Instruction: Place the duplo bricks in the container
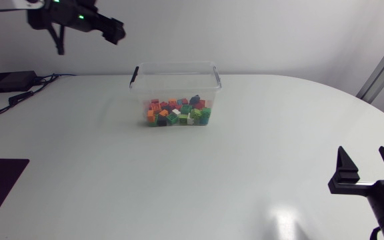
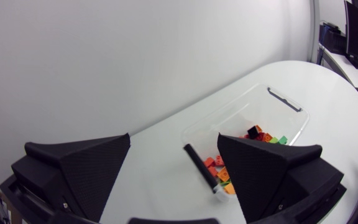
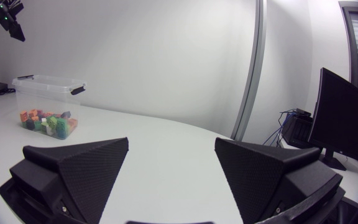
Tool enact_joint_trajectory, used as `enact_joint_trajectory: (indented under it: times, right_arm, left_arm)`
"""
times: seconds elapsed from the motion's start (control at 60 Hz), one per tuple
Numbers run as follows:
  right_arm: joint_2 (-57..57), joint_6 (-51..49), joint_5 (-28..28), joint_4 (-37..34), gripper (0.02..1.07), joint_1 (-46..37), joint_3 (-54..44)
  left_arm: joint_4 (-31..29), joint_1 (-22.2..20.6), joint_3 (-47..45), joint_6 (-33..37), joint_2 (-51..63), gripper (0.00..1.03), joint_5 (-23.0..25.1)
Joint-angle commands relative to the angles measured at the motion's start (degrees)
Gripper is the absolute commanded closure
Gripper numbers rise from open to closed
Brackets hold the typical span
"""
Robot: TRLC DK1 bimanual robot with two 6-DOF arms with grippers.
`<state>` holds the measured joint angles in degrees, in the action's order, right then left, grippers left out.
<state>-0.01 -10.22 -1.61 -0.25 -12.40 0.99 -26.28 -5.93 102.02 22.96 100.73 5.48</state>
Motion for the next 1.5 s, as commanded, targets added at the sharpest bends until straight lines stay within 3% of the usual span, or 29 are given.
enact_joint_trajectory:
  times: [0.0,0.117,0.2,0.417,0.75,0.983,1.167,1.483]
  right_arm:
    - [-0.34,1.43,0.55,-0.19,0.07,0.45,-0.99]
    - [-0.25,1.34,0.55,-0.19,0.07,0.45,-0.99]
    - [-0.25,1.34,0.46,-0.19,0.07,0.45,-0.99]
    - [-0.25,1.34,0.55,-0.19,0.07,0.54,-0.99]
    - [-0.25,1.34,0.55,-0.19,0.07,0.54,-0.99]
    - [-0.25,1.34,0.55,-0.19,0.07,0.45,-0.99]
    - [-0.25,1.34,0.55,-0.19,0.07,0.54,-0.99]
    - [-0.22,2.58,0.70,-0.13,0.07,2.12,-0.99]
  left_arm:
    - [3.08,3.21,-6.74,1.30,-6.95,0.04,0.50]
    - [5.28,7.96,-14.83,3.49,-13.54,0.04,6.83]
    - [5.10,9.80,-20.45,6.13,-18.46,0.04,7.09]
    - [5.63,15.51,-34.87,3.93,-29.80,0.04,7.09]
    - [25.40,15.87,-62.73,-2.48,-51.95,0.05,5.86]
    - [25.58,18.77,-70.29,-5.38,-60.03,0.05,6.21]
    - [29.10,19.29,-76.79,-7.05,-65.57,0.05,7.44]
    - [30.82,15.39,-85.98,-10.25,-76.37,0.06,5.72]
